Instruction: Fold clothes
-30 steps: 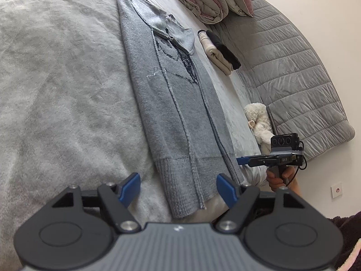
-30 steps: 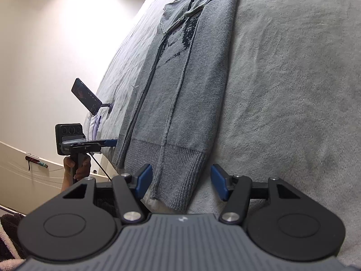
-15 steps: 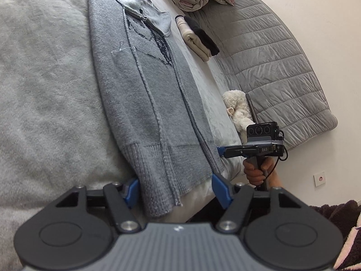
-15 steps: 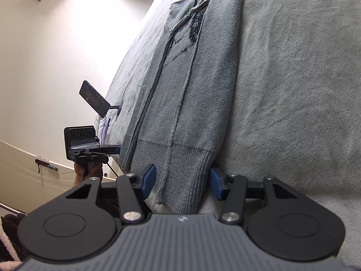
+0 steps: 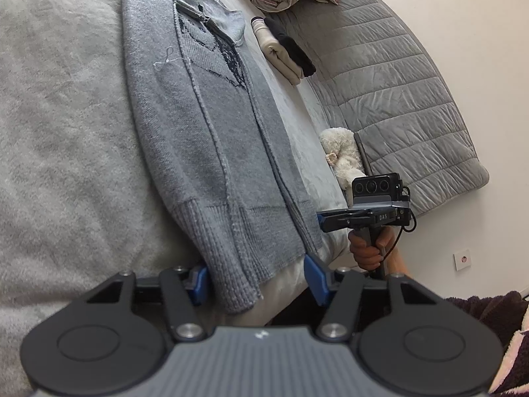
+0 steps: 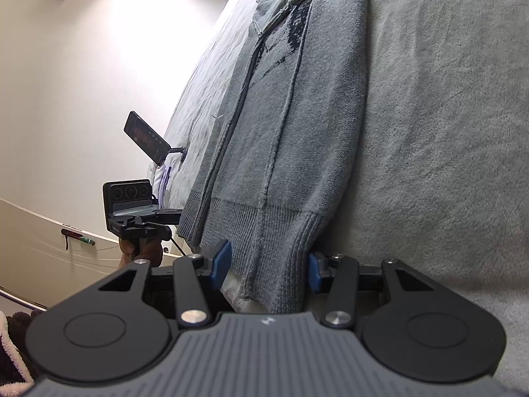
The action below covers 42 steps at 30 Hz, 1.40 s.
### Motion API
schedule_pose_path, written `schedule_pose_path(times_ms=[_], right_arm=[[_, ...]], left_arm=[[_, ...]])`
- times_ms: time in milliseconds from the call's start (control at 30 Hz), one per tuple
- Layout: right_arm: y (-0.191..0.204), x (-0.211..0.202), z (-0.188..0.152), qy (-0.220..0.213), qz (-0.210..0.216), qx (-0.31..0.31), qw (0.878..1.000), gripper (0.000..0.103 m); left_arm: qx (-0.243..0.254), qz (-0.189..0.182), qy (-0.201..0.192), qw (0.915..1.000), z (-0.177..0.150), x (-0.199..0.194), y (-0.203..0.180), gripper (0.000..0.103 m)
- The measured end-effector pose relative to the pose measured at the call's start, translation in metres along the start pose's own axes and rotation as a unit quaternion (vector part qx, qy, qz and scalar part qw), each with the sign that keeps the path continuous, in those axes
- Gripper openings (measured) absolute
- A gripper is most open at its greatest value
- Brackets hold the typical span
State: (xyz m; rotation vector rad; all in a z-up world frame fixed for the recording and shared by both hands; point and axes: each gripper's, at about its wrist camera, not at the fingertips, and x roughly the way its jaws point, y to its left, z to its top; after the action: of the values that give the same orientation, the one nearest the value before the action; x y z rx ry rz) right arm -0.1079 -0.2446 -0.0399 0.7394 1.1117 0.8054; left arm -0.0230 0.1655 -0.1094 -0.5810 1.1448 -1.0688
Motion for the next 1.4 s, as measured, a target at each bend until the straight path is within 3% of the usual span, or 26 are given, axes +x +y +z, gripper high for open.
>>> schedule_pose_path(times_ms=[200,467,600,733,1000,1167,1400], right_arm=[[0.006,0.004,0.001,0.005,0.000,-0.005,1.000,0.049],[0.012,0.014,0.004,0.020,0.013,-0.002,1.000,0.048],[0.009,0.017,0.004,0.017,0.027,0.023,0.999,0.029],[0.006,0.013,0.005,0.000,0.038,0.036,0.999,0.023],[0.009,-0.002,0.016,-0.069,0.064,0.043,0.995,0.022],[0.002,-0.002,0.026,-0.105,0.056,0.073,0.990,0.022],[-0.028,0.001,0.033,-0.141,0.050,0.165,0.975,0.022]], left_arm=[[0.004,-0.002,0.008,1.0000,0.000,0.006,-0.002,0.053],[-0.010,-0.011,0.023,0.9996,0.001,0.016,0.002,0.032],[-0.020,-0.018,0.019,0.9994,0.001,0.017,0.006,0.024],[-0.023,-0.037,0.007,0.9990,0.001,0.014,0.004,0.023],[-0.046,-0.074,-0.051,0.9948,0.011,0.006,0.005,0.021],[-0.103,-0.084,-0.107,0.9854,0.022,0.002,0.017,0.021],[-0.202,-0.066,-0.174,0.9617,0.025,-0.006,0.046,0.020]])
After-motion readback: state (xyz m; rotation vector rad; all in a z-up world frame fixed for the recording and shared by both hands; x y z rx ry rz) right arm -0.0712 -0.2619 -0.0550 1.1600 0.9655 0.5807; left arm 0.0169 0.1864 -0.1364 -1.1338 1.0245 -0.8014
